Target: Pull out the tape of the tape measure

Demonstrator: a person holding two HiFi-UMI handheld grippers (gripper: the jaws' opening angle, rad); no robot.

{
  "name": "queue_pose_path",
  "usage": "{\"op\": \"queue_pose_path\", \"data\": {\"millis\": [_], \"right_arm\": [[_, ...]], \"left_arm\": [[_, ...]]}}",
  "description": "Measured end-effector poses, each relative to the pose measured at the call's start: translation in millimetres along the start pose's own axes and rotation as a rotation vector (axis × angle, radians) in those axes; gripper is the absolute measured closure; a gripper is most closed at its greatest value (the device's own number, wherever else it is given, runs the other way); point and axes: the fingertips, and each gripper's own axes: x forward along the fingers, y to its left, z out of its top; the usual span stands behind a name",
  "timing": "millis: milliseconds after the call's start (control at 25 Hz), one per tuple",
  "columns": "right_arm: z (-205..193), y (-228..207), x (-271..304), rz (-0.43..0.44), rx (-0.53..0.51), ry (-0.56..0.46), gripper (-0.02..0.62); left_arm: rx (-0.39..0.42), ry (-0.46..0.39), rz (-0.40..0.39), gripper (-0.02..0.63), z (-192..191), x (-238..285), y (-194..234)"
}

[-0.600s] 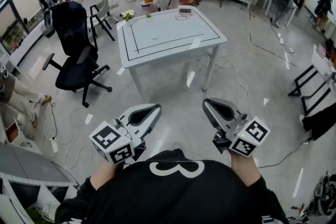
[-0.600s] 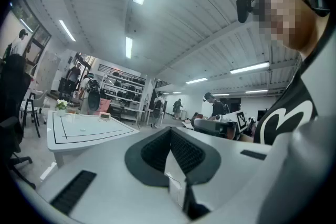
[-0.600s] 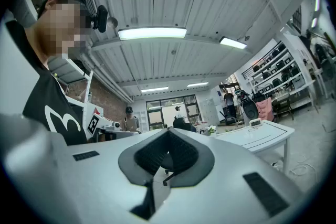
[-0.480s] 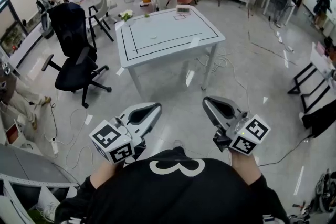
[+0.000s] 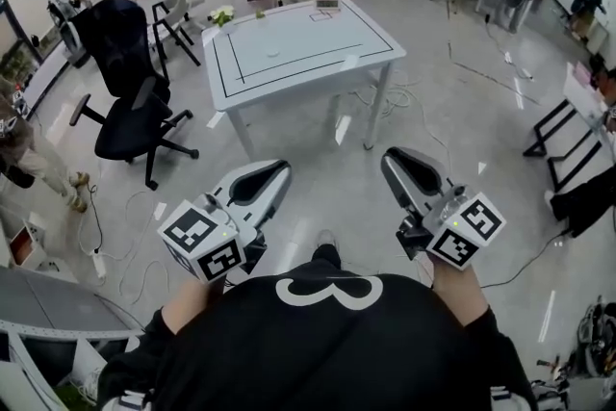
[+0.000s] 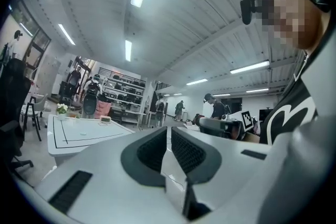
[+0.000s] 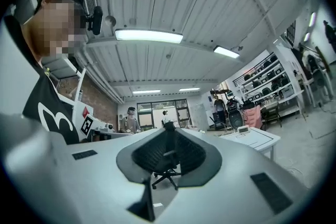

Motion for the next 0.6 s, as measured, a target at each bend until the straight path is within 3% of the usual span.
{"op": "queue_pose_path", "data": {"millis": [280, 440, 600], "right_arm": [[3.4, -20.2, 10.7, -0.022, -0.028, 0.004, 0.409], [1.5, -42.6, 15.5, -0.040, -0.033, 0.010, 0.330], [-0.5, -72.9, 27.7, -0.053, -0.034, 0.026, 0.296]], "left_arm": [[0.000, 0.011, 0.052, 0.440, 1.2, 4.9, 29.9], [0.007, 0.040, 0.035, 0.329, -7.7, 17.3, 52.3], [0.001, 0.068, 0.047, 0.294, -14.6, 39.1, 83.7]]}}
